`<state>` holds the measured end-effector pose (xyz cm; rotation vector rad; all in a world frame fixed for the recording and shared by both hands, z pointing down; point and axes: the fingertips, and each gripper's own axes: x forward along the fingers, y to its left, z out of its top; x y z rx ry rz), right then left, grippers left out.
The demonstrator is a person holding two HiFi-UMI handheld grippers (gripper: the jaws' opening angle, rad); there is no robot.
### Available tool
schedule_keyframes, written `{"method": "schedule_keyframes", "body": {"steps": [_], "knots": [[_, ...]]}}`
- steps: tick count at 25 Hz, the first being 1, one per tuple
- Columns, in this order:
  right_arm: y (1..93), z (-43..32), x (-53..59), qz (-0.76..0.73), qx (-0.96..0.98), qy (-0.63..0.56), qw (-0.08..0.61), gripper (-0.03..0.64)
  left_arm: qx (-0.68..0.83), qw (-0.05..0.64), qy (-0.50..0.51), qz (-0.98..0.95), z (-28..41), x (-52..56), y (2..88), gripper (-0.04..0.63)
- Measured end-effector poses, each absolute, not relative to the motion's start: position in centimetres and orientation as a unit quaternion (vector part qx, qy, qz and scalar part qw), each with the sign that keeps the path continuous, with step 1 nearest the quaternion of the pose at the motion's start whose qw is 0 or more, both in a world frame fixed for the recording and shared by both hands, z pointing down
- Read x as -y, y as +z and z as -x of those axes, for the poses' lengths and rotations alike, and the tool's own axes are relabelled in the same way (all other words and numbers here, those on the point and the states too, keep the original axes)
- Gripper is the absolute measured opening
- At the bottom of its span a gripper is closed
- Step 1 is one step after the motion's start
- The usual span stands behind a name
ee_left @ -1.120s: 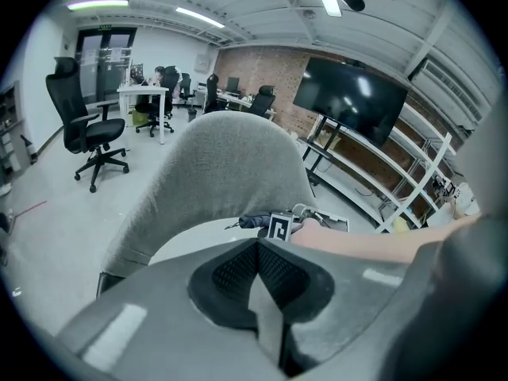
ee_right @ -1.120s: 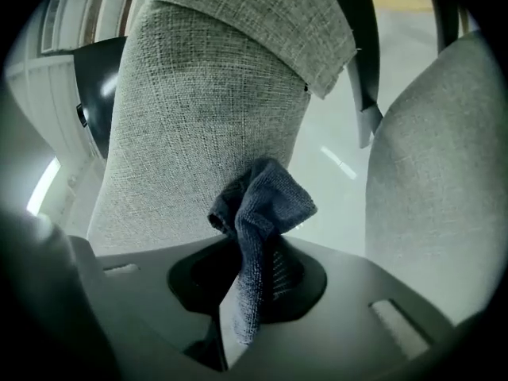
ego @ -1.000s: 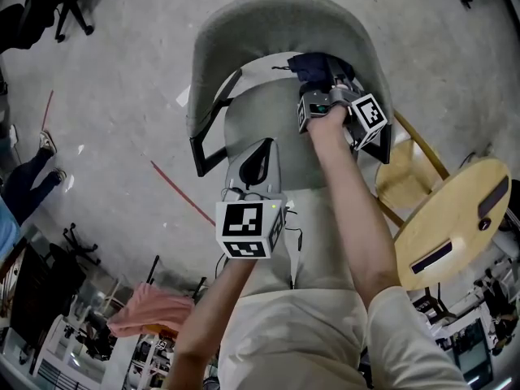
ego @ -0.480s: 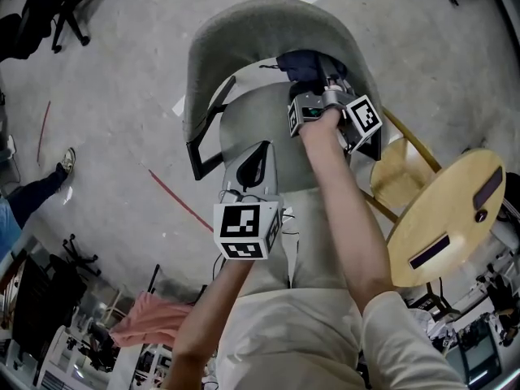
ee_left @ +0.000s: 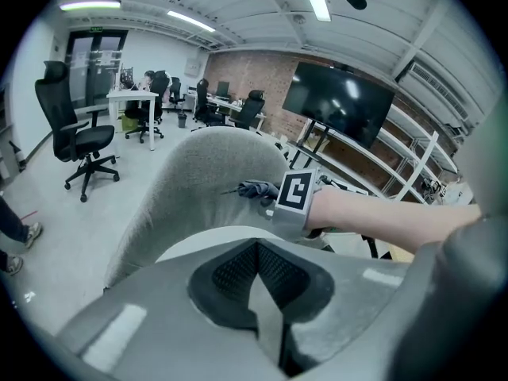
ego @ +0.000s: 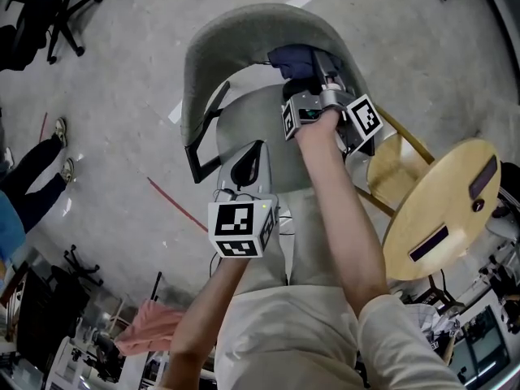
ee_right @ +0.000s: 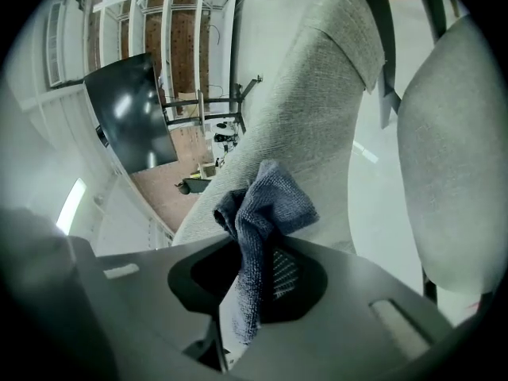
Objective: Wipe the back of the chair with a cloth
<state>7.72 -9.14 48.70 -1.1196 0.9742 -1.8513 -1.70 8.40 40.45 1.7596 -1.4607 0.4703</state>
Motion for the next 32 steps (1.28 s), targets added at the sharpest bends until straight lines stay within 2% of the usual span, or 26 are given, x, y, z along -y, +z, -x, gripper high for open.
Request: {"method": "schedule_keyframes", "body": {"steps": [21,32], "knots": [[40.0,-7.9,10.4,0.386,-0.466,-0.697,0.383,0.081,0.566,0.381,0.185,-0.707,2.2,-9.0,39.3,0.001],[42.0,-10.4,7.1,0.403,-0.461,-0.695,0.377,0.081,0.554,0.381,0.191,-0.715,1.2,-8.8,39.5,0.001]]}}
